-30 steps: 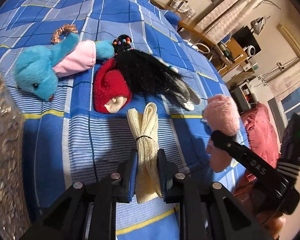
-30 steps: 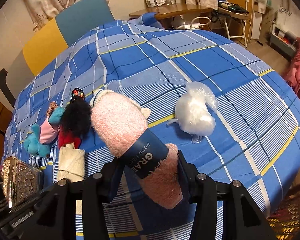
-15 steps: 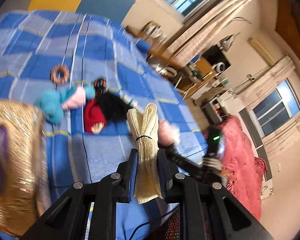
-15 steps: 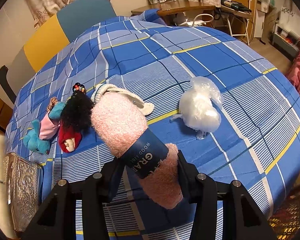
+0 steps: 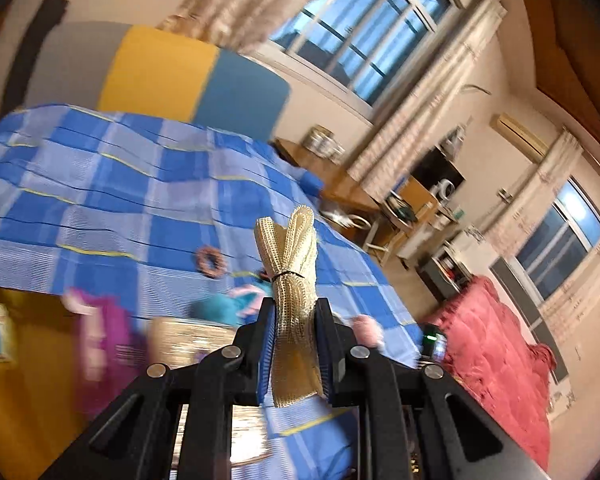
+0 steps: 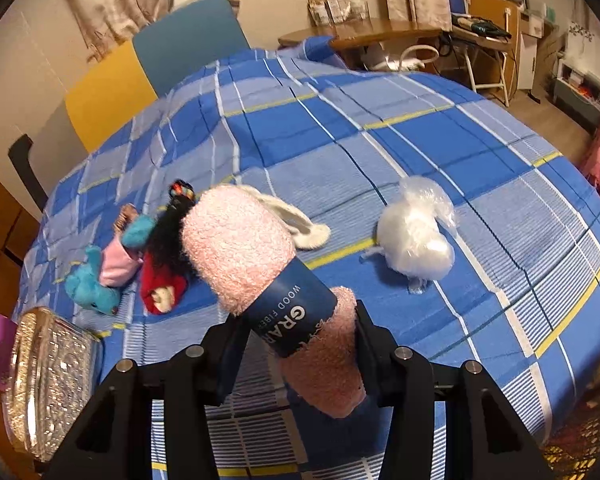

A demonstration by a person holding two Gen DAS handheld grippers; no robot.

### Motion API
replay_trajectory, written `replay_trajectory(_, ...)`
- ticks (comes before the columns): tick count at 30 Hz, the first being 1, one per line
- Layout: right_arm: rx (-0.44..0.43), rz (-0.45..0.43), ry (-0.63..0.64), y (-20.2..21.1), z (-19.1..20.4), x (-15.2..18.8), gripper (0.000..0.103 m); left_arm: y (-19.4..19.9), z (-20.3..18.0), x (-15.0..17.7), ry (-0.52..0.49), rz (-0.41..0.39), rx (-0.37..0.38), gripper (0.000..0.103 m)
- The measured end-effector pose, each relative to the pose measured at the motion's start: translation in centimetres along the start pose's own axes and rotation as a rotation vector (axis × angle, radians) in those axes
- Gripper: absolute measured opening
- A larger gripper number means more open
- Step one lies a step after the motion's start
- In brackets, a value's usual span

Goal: Organize soft objects
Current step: 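Carry the cream knit cloth with the left tool into the gold tray and release it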

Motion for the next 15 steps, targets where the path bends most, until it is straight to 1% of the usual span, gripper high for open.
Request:
replay_trajectory(2, -0.016, -0.027, 0.007, 0.6, 0.4, -0.2, 0.05, 1.3, 3.5, -0.2, 0.045, -0.017, -0.03, 0.018)
replay_trajectory(3, -0.026, -0.035, 0.01, 0.8, 0.6, -0.3, 0.05, 1.6, 4.6, -0.1, 0.059, -0.021, -0.039, 0.018)
replay_trajectory(4, -0.04, -0.042, 0.012, 0.9, 0.9, -0.3, 0.05, 2.0, 6.8, 0.0, 0.086, -0.025, -0.056, 0.018)
replay_trajectory(5, -0.047, -0.047, 0.013, 1.1, 1.0, -0.3, 0.05, 2.2, 7.7, 0.1, 0.098, -0.024, -0.061, 0.018)
replay_trajectory(6, -0.049, -0.052, 0.014, 1.1, 1.1, -0.4, 0.05, 2.2, 9.9, 0.5, 0.124, -0.017, -0.081, 0.018)
replay_trajectory(10, -0.056, -0.066, 0.012, 1.4, 1.3, -0.5, 0.05, 1.5, 16.2, 2.1, 0.221, 0.016, -0.123, 0.018)
replay_trajectory(11, -0.06, -0.066, 0.008, 1.4, 1.3, -0.4, 0.05, 1.2, 17.6, 2.3, 0.247, 0.023, -0.124, 0.018)
replay_trajectory(12, -0.063, -0.067, 0.004, 1.4, 1.2, -0.4, 0.05, 0.7, 19.7, 2.8, 0.287, 0.036, -0.128, 0.018)
replay_trajectory(14, -0.062, -0.072, -0.002, 1.5, 1.0, -0.4, 0.05, 0.4, 22.0, 3.7, 0.326, 0.047, -0.149, 0.018)
replay_trajectory(15, -0.06, -0.073, -0.005, 1.5, 1.0, -0.4, 0.05, -0.4, 23.7, 4.1, 0.348, 0.068, -0.155, 0.018)
Point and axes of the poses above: each gripper's, at about its wrist camera, not at the fingertips, and y roughly against the way its jaws point, z to its left, x to its underside, the point moved 10 cm from there along -y, roughly the way its jaws point, and after that the axes turned 15 degrees about z, right-handed, at the moved point
